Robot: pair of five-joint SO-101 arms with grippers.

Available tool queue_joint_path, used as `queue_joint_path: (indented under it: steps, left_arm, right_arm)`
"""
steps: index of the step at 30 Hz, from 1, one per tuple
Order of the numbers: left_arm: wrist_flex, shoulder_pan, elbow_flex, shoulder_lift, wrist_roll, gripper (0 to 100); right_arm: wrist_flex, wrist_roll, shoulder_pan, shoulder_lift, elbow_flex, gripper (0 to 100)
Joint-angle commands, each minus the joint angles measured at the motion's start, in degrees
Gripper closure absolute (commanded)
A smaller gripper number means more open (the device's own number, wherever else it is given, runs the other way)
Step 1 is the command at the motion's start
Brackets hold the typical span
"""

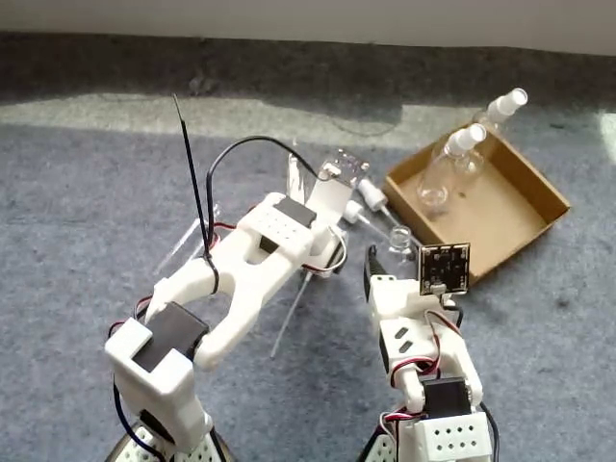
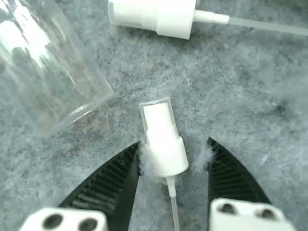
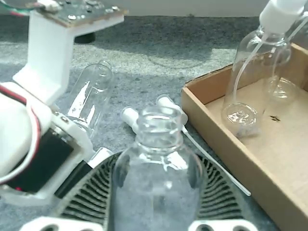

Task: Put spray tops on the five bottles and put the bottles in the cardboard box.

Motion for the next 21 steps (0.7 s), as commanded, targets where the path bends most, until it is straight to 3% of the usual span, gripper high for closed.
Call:
queue_joint_path:
  steps: [1, 13, 19, 21]
  left_arm:
    - [-0.79, 0.48, -1.01, -0.48, 0.62, 82]
    - [-1.14, 0.13, 1.19, -0.48, 0.62, 82]
    - [-1.14, 0.13, 1.1, -0.48, 0.26, 99]
    - [-1.14, 0.13, 1.1, -0.48, 0.26, 99]
  right_arm:
    - [0.13, -0.35, 0.75, -0.92, 10.15, 92.5]
    - [0.04, -0.35, 0.75, -0.92, 10.15, 92.5]
    - [0.04, -0.35, 0.75, -0.92, 10.15, 92.5]
    - [0.04, -0.35, 0.75, -0.92, 10.15, 92.5]
